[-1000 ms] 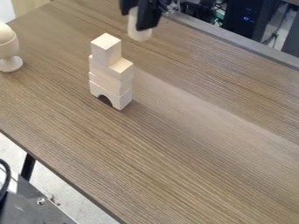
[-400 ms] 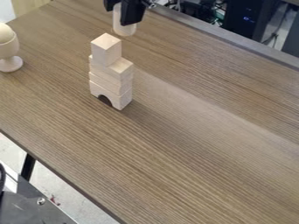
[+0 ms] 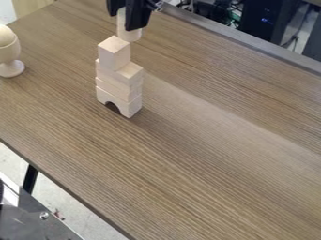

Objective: Put the cylinder on top of the tower

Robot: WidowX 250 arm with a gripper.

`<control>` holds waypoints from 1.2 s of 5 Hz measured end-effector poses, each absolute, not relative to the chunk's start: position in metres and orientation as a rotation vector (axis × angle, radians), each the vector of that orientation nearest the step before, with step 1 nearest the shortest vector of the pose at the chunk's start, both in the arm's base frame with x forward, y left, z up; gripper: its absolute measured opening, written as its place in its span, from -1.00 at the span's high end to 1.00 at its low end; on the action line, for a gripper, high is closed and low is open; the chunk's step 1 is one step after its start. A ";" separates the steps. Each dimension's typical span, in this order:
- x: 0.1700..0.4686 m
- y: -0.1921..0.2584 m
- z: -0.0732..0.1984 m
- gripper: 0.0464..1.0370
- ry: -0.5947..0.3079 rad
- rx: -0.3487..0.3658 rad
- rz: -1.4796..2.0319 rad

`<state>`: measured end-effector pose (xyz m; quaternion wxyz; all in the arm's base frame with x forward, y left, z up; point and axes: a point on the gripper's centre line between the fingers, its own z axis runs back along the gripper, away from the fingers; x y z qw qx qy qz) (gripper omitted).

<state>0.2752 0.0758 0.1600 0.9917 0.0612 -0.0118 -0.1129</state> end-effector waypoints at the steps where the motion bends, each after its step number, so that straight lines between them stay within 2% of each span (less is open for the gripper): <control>1: 0.275 0.081 0.159 0.04 -0.024 0.114 -0.216; 5: 0.273 0.096 0.152 0.04 -0.018 0.094 -0.181; 6: 0.273 0.096 0.152 -0.12 -0.020 0.091 -0.180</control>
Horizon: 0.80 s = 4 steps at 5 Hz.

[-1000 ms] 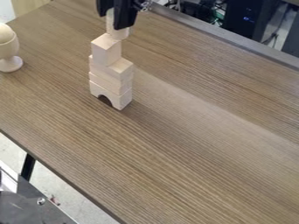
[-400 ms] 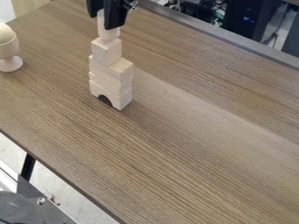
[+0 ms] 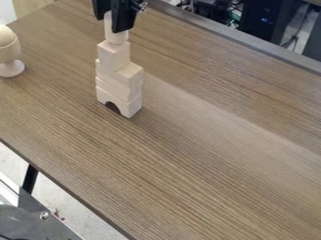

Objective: Put the cylinder on top of the tower

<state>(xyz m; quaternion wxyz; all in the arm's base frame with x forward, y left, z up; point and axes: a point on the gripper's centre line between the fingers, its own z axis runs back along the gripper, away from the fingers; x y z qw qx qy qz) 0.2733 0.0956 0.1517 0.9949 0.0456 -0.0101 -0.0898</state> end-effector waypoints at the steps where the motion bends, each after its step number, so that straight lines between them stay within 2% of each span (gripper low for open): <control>1: 0.273 0.095 0.151 -0.73 -0.018 0.085 -0.171; 2: 0.271 0.095 0.152 -0.93 -0.006 0.086 -0.172; 4: 0.271 0.093 0.159 -0.92 0.005 0.107 -0.180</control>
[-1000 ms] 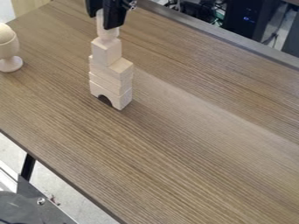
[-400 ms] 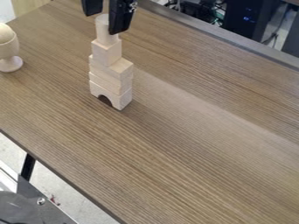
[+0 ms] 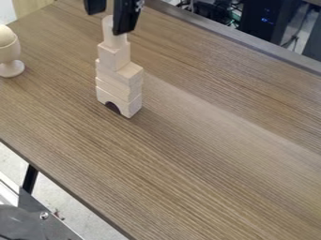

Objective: Put the cylinder on top of the tower

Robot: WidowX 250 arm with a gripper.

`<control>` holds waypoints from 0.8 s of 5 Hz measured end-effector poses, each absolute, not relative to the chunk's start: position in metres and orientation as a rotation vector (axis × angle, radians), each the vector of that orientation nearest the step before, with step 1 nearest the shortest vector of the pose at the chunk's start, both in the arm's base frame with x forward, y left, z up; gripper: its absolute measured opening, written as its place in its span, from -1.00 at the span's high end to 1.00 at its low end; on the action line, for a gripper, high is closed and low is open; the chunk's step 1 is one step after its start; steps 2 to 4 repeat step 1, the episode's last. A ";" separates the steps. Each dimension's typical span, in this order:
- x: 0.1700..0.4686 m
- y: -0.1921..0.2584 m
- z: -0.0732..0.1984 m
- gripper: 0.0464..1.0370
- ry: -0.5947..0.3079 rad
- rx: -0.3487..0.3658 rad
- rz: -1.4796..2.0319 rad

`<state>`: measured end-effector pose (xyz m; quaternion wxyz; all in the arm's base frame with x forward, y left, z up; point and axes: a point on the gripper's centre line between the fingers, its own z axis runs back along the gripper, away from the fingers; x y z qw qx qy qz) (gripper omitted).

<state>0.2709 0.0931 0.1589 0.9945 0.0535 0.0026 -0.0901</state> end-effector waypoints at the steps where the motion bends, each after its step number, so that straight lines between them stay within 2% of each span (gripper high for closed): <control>1: 0.276 0.081 0.186 -0.92 -0.017 0.132 -0.197; 4: 0.276 0.081 0.186 -0.92 -0.017 0.132 -0.197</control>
